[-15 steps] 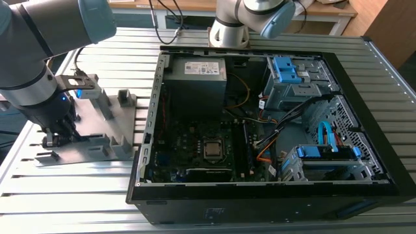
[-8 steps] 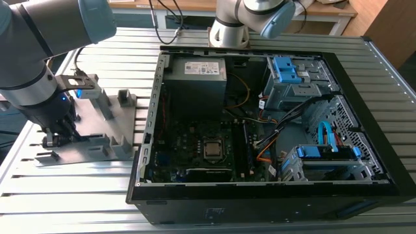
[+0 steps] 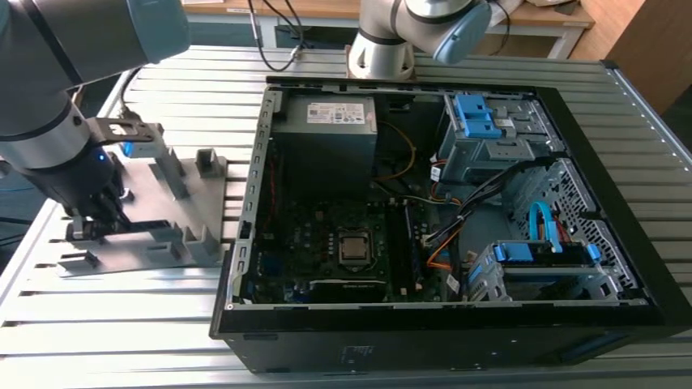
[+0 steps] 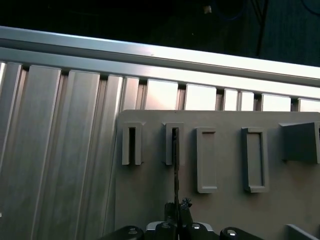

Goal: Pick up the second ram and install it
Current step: 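Pick up the second ram and move it above second insertion slot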

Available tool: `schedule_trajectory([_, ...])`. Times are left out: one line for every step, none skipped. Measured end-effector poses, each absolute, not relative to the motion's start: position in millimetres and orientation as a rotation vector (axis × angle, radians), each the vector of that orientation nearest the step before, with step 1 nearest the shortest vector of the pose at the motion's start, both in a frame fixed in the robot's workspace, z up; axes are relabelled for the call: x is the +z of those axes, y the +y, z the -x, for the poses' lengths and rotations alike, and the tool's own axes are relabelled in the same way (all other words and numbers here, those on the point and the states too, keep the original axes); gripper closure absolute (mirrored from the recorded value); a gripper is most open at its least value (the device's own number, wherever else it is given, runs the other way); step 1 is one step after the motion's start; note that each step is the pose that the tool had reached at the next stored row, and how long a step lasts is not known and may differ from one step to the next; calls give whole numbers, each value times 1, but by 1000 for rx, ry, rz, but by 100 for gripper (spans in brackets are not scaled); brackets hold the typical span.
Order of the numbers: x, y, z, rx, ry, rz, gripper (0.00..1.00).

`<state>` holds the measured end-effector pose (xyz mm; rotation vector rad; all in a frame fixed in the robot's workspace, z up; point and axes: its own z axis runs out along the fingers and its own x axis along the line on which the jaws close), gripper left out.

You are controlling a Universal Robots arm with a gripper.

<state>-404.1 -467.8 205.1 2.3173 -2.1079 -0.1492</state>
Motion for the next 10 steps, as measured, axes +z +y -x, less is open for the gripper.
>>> schedule_trajectory([207, -468, 404, -149, -2108, -2317, 86])
schedule_trajectory([208, -468, 404, -149, -2108, -2317, 86])
schedule_trajectory([209, -468, 404, -149, -2108, -2317, 86])
schedule_trajectory([211, -468, 404, -149, -2108, -2317, 86])
schedule_trajectory([212, -468, 404, -149, -2108, -2317, 86])
schedule_trajectory([214, -468, 404, -149, -2108, -2317, 86])
schedule_trajectory([216, -468, 404, -149, -2108, -2317, 86])
schedule_trajectory([217, -468, 404, -149, -2108, -2317, 86])
schedule_trajectory([219, -468, 404, -149, -2108, -2317, 86])
schedule_trajectory([221, -468, 404, -149, -2108, -2317, 86])
